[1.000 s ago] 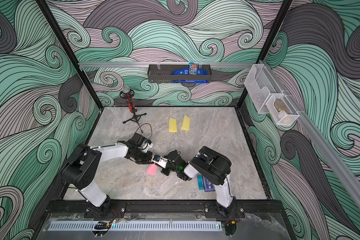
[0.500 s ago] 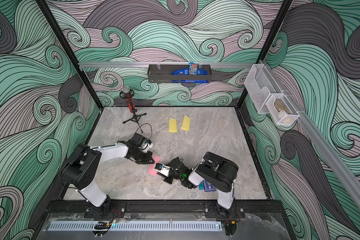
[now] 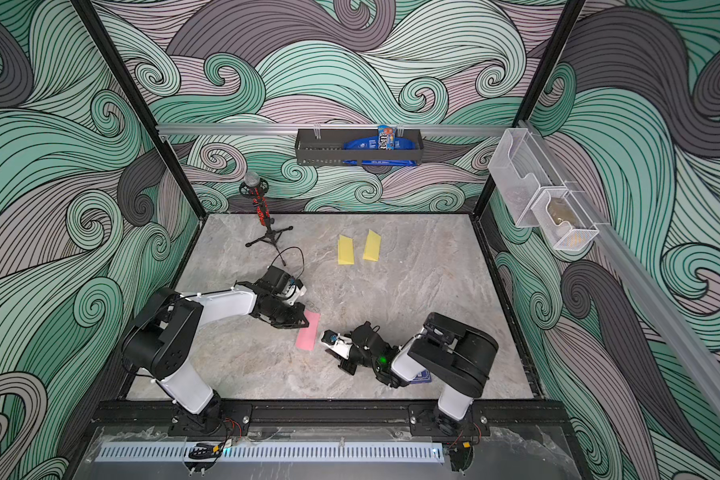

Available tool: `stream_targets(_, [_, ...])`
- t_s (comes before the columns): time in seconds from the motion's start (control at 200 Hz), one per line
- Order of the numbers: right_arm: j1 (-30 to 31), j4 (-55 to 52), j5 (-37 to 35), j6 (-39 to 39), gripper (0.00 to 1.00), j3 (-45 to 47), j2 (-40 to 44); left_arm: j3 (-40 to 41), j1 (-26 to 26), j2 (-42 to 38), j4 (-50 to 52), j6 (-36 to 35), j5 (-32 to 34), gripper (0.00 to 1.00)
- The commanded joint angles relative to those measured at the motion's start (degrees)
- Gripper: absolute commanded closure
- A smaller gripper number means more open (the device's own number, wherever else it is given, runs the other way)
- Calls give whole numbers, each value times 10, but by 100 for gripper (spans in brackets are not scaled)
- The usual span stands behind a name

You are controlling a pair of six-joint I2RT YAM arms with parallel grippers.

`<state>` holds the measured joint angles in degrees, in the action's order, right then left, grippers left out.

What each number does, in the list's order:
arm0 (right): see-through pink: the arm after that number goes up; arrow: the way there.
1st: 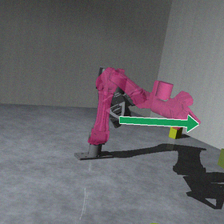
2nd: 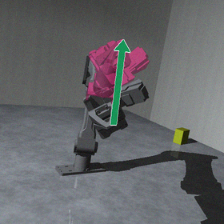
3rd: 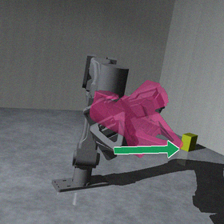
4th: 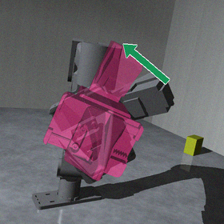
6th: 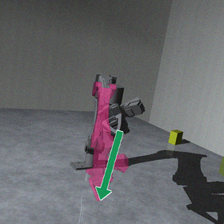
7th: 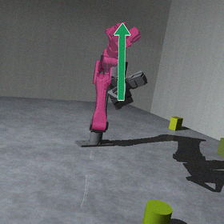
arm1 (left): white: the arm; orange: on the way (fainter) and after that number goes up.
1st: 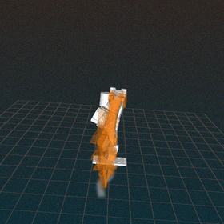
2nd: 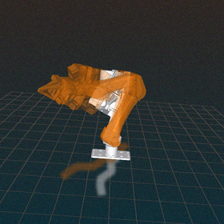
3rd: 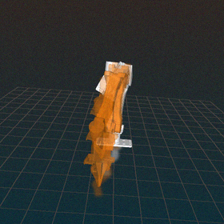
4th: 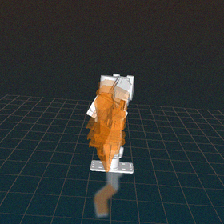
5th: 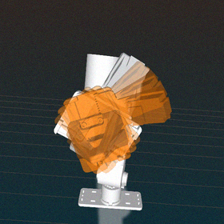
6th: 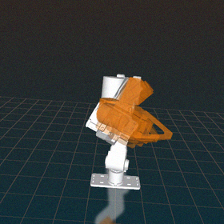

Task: Fold the square paper along the opposite sides
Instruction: Smooth out the paper at the center of the board.

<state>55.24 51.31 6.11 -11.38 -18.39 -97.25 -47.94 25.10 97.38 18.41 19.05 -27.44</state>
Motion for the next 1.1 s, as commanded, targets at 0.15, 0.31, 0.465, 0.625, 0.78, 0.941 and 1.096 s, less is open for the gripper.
stream_targets(0.15, [-14,109,-5,8,90,-69,-67,1,-3,20,31,-1,55,100])
stream_targets(0.31, [-41,149,4,18,93,-105,-140,3,-4,17,31,-1,54,100])
stream_targets(0.465, [-56,124,12,15,94,-130,-164,2,-4,19,30,0,49,100])
stream_targets(0.625, [-77,105,-4,15,95,-124,-173,3,-4,17,30,0,48,100])
stream_targets(0.78, [-108,90,-11,18,96,-117,-165,3,-3,16,30,1,48,100])
stream_targets(0.941, [-111,61,-7,26,96,-123,-130,3,-3,18,27,2,49,100])
stream_targets(1.096, [-108,61,20,48,95,-120,-104,3,-4,19,27,2,48,100])
